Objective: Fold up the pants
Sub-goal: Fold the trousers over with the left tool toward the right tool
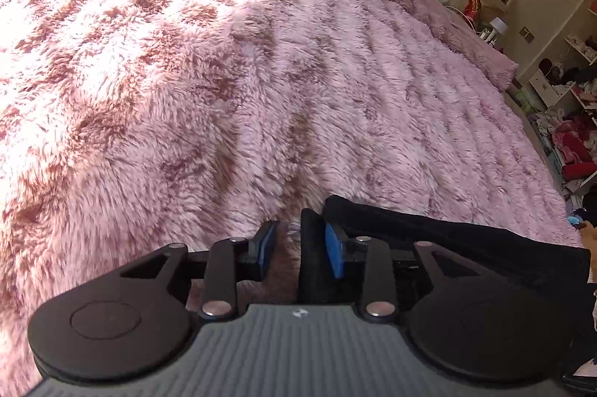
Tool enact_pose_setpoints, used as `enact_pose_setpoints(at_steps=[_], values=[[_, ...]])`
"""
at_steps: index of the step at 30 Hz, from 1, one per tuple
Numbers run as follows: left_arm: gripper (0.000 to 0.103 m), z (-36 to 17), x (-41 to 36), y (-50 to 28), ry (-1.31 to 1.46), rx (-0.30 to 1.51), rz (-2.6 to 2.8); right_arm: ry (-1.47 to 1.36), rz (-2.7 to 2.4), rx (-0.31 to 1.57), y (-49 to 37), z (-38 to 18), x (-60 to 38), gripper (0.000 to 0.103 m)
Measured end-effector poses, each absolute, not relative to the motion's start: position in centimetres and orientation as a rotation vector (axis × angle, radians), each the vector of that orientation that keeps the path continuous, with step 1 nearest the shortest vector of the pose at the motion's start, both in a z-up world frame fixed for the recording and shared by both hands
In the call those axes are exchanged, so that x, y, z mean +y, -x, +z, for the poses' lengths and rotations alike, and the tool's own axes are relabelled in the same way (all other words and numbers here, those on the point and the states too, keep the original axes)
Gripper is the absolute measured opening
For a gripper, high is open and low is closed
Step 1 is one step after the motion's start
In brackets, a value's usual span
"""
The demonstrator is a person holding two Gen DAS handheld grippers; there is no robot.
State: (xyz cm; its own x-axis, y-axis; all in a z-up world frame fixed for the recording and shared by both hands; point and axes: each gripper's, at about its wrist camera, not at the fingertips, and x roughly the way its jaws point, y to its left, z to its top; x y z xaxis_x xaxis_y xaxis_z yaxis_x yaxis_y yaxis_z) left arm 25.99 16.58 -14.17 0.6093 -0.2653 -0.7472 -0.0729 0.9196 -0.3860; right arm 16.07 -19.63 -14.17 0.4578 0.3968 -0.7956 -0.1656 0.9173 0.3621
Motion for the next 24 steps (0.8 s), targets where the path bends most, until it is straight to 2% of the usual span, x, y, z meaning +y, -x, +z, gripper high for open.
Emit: enact_pose_setpoints(at_steps=[2,4,6,7,8,12,16,19,20,21,24], values=[[0.044,-13.2,16.7,-25.5,0.385,0.903,-0.081,-0.241,0.319,1.065,-15.4,-14.1,-20.4,0.021],[0.051,-11.4,16.2,-24.8,0.328,0.862,-0.037,-0.273,0.294,1.059,-14.8,-13.3,-21.6,0.021],[0.064,-9.5,15.6,-23.9,0.291,0.798,-0.02,-0.335,0.269,1.009,-13.7,-12.1,-23.3,0.041],[0.065,-8.2,15.2,-23.3,0.279,0.757,-0.019,-0.381,0.242,0.974,-12.6,-11.3,-24.5,0.059],[0.067,-7.2,14.9,-22.9,0.28,0.732,-0.023,-0.416,0.215,0.947,-11.9,-10.7,-25.8,0.067],[0.068,-4.5,13.9,-21.6,0.38,0.694,-0.111,-0.548,0.114,0.906,-9.3,-10.0,-30.6,0.067],[0.068,-4.4,13.0,-20.3,0.541,0.744,-0.274,-0.795,0.031,0.874,-7.2,-11.6,-35.7,0.066],[0.061,-6.4,12.1,-19.6,0.677,0.845,-0.494,-0.881,0.049,0.837,-6.1,-11.9,-36.8,0.066],[0.041,-7.2,11.6,-19.6,0.7,0.878,-0.567,-0.884,0.068,0.832,-6.0,-11.9,-36.6,0.066],[0.018,-8.4,10.9,-19.5,0.73,0.924,-0.61,-0.885,0.087,0.834,-6.1,-12.0,-36.3,0.066],[0.001,-11.1,8.8,-19.3,0.701,1.014,-0.624,-0.889,0.148,0.864,-6.6,-12.3,-34.7,0.063]])
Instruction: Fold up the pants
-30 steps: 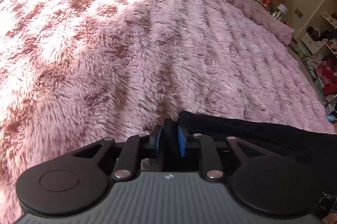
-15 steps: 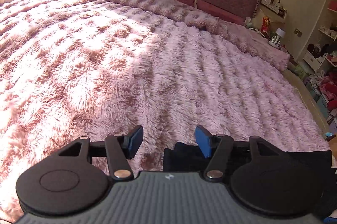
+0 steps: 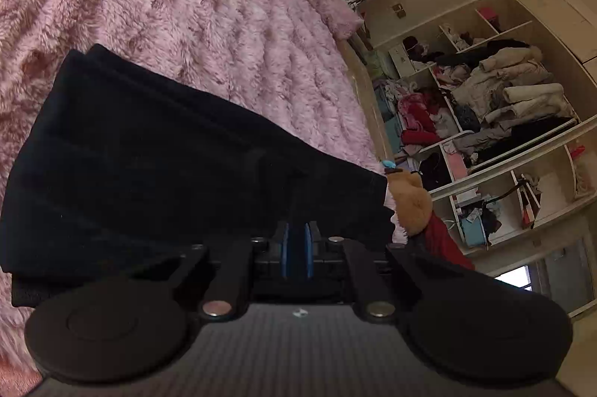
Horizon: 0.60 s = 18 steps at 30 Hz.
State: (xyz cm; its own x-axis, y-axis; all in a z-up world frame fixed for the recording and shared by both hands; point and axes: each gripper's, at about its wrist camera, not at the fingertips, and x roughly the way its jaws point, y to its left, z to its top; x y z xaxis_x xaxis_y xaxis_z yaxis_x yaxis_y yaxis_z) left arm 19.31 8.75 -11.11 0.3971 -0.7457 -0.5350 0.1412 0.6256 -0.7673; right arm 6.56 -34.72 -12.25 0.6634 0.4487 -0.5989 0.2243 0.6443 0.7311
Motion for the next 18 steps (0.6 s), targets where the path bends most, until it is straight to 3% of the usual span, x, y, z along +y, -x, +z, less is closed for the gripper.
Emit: enact_pose_setpoints(at_steps=[9,16,18], values=[[0.001,-15.8,3.8,-18.0,0.386,1.164,-0.479,-0.827,0.224,0.927,-7.7,-12.6,-29.6,0.06],[0.006,-13.3,1.0,-15.1,0.123,1.011,-0.45,-0.696,0.151,0.975,-9.0,-12.8,-28.5,0.058],[0.029,-11.9,0.8,-14.5,0.119,0.959,-0.488,-0.764,0.136,0.969,-8.7,-13.3,-29.9,0.061]])
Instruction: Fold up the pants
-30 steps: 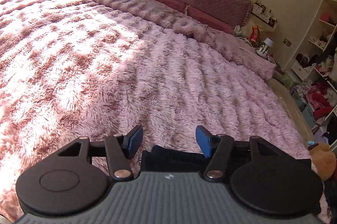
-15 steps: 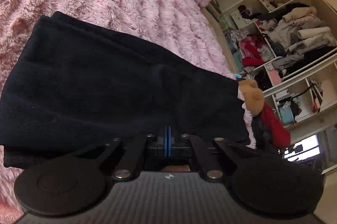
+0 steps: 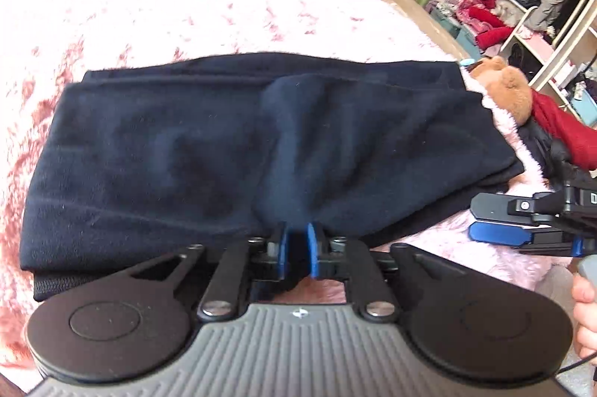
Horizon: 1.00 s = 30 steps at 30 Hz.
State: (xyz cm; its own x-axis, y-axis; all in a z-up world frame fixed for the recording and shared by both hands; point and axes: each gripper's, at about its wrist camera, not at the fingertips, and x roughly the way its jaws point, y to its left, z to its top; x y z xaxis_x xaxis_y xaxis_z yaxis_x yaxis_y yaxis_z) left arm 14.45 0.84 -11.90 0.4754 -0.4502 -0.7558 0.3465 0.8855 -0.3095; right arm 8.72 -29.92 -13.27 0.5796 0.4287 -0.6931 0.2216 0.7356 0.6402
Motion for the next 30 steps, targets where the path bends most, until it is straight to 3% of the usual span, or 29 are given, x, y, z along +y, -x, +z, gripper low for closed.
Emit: enact_pose_setpoints(at_steps=[2,5,14,17,20,23,24,26,30], values=[[0.043,-10.4,1.1,-14.0,0.155,0.891,-0.519,-0.877,0.142,0.955,-8.2,-13.9,-32.1,0.072],[0.053,-8.7,1.4,-13.9,0.214,0.826,-0.528,-1.034,0.127,0.885,-7.2,-14.5,-35.3,0.072],[0.054,-9.0,1.6,-15.0,0.276,0.883,-0.484,-1.298,0.065,0.773,-6.9,-16.9,-41.2,0.071],[0.054,-9.6,1.7,-15.2,0.274,0.909,-0.452,-1.349,0.004,0.786,-6.9,-18.2,-42.2,0.06],[0.054,-10.1,1.7,-15.5,0.259,0.908,-0.439,-1.386,-0.014,0.758,-6.6,-19.0,-42.9,0.056],[0.052,-10.8,1.8,-16.4,0.272,0.875,-0.411,-1.417,0.016,0.72,-7.0,-19.1,-43.3,0.057],[0.042,-11.0,1.9,-16.5,0.279,0.828,-0.369,-1.39,0.041,0.703,-7.5,-18.8,-43.1,0.058],[0.038,-11.6,2.0,-17.0,0.281,0.774,-0.308,-1.339,0.084,0.651,-8.0,-17.9,-42.8,0.058],[0.029,-13.3,1.5,-18.8,0.383,0.85,-0.365,-1.288,0.159,0.593,-9.2,-16.8,-42.2,0.058]])
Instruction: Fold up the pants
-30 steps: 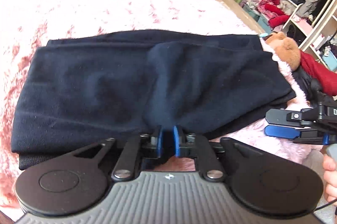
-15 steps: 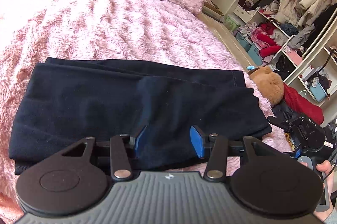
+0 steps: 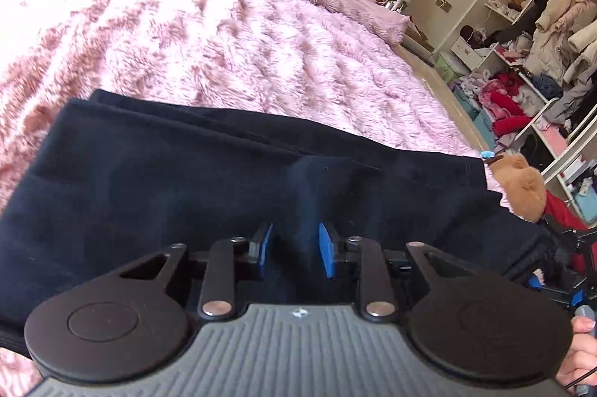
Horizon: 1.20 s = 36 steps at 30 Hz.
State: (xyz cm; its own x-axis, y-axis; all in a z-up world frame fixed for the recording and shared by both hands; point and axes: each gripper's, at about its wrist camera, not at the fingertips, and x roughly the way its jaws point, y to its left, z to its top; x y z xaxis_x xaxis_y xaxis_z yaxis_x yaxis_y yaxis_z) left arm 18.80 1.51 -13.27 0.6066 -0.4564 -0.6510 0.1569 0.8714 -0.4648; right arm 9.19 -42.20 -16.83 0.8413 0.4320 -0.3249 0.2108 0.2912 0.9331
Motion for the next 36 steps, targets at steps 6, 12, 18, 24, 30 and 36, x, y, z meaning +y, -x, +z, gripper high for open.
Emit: enact_pose_setpoints(at_steps=[6,12,18,24,30,36], values=[[0.029,-13.3,0.5,-18.0,0.345,0.818,-0.345,-1.224,0.002,0.796,-12.5,-18.0,-42.1,0.045],[0.029,-13.9,0.6,-17.7,0.345,0.825,-0.341,-1.277,-0.118,0.694,-9.5,-19.4,-41.5,0.034],[0.029,-13.4,1.2,-18.7,0.44,0.769,-0.313,-1.178,-0.103,0.615,-10.4,-17.8,-40.6,0.016],[0.0,-14.2,-2.2,-19.7,0.365,0.763,-0.302,-1.168,-0.13,0.663,-11.7,-19.1,-40.3,0.032],[0.0,-17.2,-5.2,-20.2,0.166,0.806,-0.208,-1.13,-0.148,0.617,-12.2,-18.6,-39.5,0.015],[0.0,-17.1,-6.5,-18.8,0.074,0.757,-0.194,-1.139,-0.108,0.546,-12.3,-17.6,-39.1,0.015]])
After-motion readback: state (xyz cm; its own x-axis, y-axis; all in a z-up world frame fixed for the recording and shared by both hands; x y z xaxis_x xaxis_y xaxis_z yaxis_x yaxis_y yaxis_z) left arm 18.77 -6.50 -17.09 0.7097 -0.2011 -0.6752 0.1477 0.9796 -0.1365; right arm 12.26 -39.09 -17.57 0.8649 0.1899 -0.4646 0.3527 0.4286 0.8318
